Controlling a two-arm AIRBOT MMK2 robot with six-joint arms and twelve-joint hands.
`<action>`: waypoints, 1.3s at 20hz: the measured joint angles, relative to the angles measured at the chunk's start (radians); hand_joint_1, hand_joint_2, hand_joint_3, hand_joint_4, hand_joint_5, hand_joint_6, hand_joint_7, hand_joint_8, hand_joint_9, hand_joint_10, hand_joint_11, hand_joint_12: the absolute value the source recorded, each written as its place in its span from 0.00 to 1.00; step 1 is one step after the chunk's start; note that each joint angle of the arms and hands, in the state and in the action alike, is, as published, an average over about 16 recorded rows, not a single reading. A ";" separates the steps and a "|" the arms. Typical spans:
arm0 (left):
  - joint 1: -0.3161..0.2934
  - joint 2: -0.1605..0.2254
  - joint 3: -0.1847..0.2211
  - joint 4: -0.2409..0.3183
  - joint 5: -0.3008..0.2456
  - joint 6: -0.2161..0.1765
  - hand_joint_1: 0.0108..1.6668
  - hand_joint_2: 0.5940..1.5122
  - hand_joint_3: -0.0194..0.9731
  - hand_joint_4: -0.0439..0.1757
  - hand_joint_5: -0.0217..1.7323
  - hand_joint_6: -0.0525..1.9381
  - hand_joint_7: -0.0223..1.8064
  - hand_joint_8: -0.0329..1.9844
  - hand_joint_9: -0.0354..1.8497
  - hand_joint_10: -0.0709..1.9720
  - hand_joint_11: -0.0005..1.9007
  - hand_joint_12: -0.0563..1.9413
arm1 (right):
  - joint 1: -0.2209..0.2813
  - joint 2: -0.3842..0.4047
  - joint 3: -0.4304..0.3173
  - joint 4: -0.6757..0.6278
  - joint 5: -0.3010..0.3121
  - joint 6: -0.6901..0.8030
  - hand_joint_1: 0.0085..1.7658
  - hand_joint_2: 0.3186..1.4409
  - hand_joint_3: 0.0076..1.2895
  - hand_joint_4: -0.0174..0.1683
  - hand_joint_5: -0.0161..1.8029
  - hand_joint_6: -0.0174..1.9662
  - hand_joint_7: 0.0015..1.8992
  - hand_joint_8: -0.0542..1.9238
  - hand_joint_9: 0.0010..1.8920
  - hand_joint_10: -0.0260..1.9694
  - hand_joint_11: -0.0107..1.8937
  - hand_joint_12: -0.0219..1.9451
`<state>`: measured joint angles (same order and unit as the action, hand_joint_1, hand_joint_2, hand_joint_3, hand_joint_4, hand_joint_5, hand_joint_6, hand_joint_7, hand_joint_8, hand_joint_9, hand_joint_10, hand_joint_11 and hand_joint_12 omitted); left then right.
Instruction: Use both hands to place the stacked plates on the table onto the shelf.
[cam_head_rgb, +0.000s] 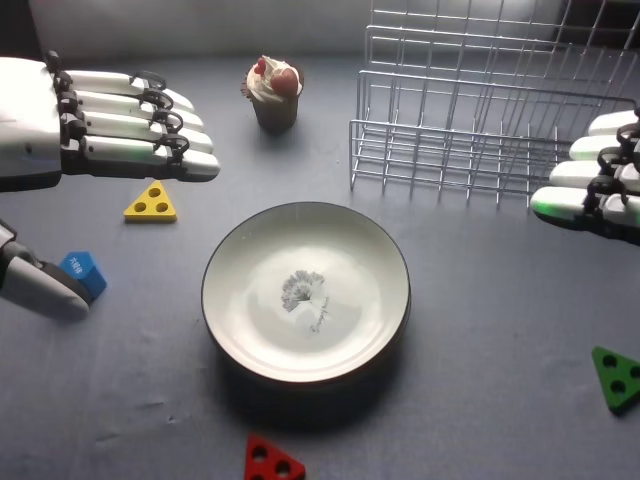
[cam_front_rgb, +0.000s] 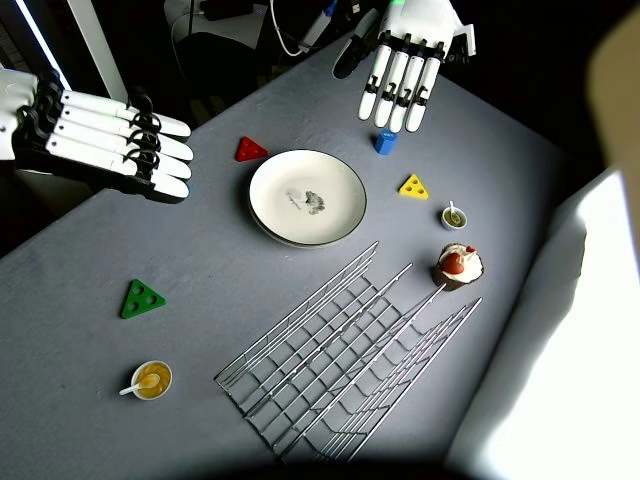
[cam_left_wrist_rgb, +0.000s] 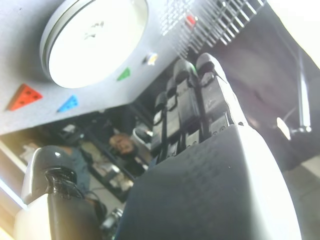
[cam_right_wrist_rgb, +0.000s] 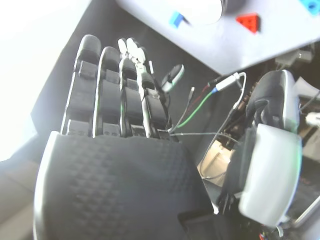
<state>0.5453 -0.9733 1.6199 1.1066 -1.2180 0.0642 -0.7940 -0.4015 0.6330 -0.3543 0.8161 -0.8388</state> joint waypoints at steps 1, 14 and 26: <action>0.000 0.000 0.000 0.000 -0.001 0.000 0.02 0.38 0.03 0.20 0.08 0.03 0.09 0.01 0.10 0.04 0.06 0.11 | 0.001 0.000 0.000 0.000 0.000 0.001 0.02 0.45 0.02 0.12 0.04 0.02 0.05 0.04 0.05 0.02 0.03 0.06; 0.005 0.003 0.008 0.005 -0.024 0.001 0.02 0.39 0.02 0.20 0.08 0.03 0.09 0.01 0.09 0.04 0.06 0.08 | 0.014 0.025 -0.006 -0.015 -0.027 0.045 0.03 0.47 0.01 0.12 0.05 0.01 0.06 0.03 0.06 0.01 0.05 0.04; 0.027 0.008 0.034 0.022 -0.113 -0.012 0.03 0.40 0.02 0.20 0.07 0.03 0.09 0.01 0.10 0.04 0.06 0.06 | 0.012 0.103 -0.018 -0.021 -0.063 0.074 0.07 0.53 0.01 0.12 0.06 0.01 0.08 0.03 0.07 0.01 0.07 0.04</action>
<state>0.5725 -0.9650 1.6544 1.1288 -1.3306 0.0525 -0.7816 -0.2989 0.6149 -0.3756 0.7526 -0.7645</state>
